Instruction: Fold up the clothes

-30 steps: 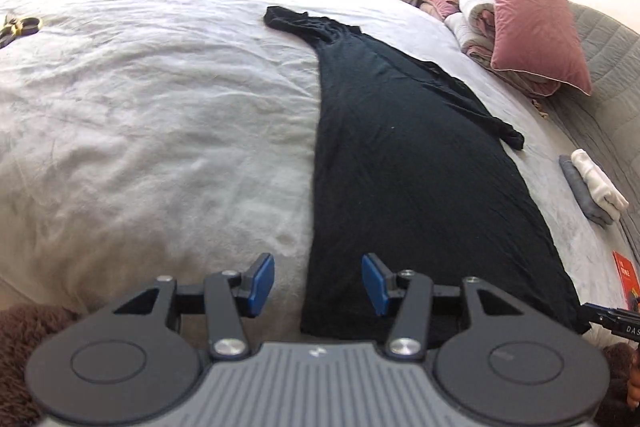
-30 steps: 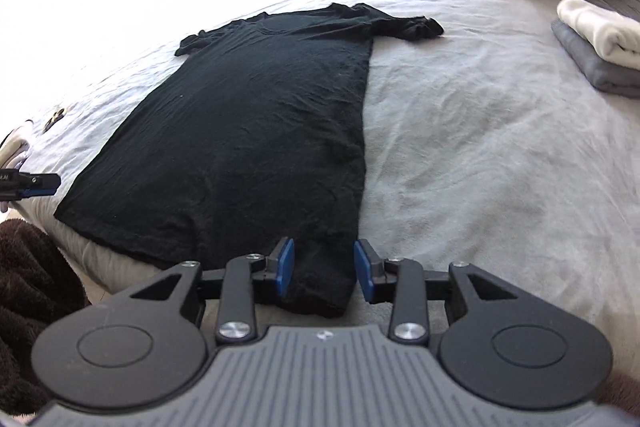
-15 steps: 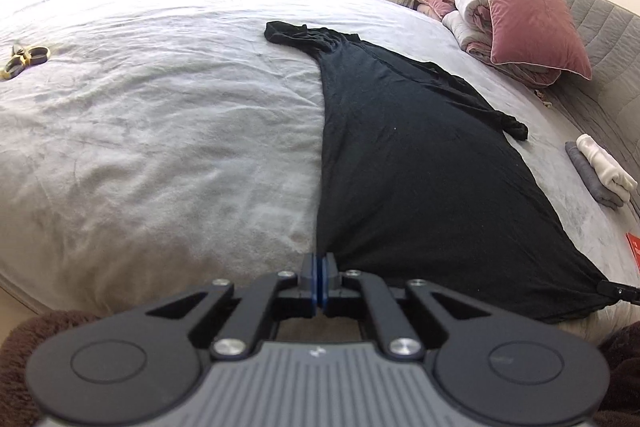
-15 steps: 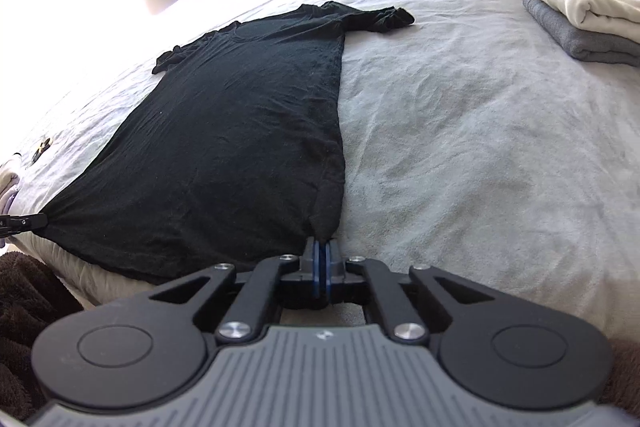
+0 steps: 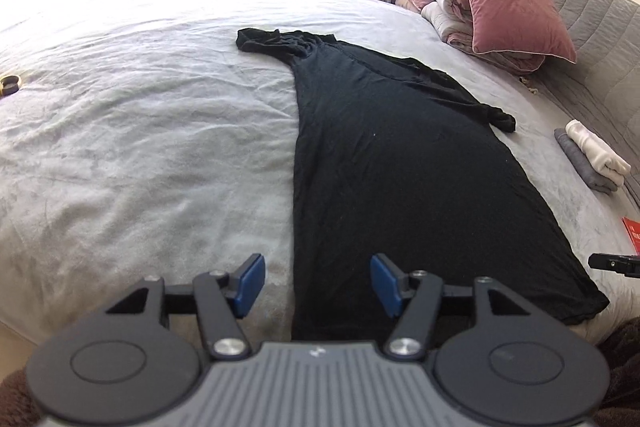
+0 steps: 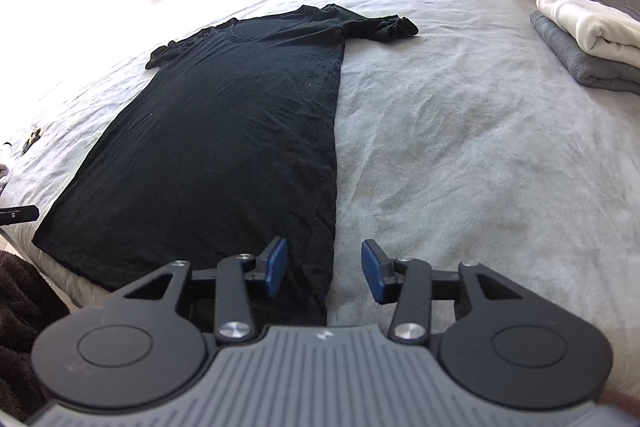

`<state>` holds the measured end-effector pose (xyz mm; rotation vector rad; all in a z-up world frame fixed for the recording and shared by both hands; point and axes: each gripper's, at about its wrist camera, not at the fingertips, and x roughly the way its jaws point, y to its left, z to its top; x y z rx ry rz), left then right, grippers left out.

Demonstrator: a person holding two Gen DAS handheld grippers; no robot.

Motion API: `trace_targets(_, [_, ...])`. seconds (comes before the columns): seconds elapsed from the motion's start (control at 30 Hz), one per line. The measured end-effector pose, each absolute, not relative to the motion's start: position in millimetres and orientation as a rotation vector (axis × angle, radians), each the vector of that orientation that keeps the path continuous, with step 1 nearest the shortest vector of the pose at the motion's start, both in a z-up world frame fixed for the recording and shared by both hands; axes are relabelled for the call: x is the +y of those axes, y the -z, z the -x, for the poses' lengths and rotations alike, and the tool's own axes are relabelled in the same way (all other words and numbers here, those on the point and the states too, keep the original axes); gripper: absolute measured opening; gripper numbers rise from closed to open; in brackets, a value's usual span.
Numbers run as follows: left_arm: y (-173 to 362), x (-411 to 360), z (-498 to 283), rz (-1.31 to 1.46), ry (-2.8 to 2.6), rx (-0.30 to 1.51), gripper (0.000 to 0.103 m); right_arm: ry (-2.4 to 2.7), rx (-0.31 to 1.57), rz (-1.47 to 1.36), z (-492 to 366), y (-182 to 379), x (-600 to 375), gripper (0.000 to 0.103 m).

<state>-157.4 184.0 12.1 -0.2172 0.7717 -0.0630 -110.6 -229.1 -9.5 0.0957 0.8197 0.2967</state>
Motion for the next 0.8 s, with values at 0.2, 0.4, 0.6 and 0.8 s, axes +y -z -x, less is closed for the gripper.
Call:
trace_targets(0.2, [-21,153,109,0.131,0.15,0.756,0.064,-0.304,0.816,-0.139,63,4,-224,0.046])
trace_targets(0.4, [-24,113,51,0.105,0.275,0.752,0.069,-0.313,0.871,-0.25,8,6,-226,0.046])
trace_targets(0.6, [-18,73,-7,0.058,0.341,0.778,0.069,-0.294,0.906,-0.349,-48,10,-232,0.046])
trace_targets(0.8, [-14,49,-70,0.011,0.356,0.802,0.069,-0.25,0.85,-0.39,-112,9,-250,0.046])
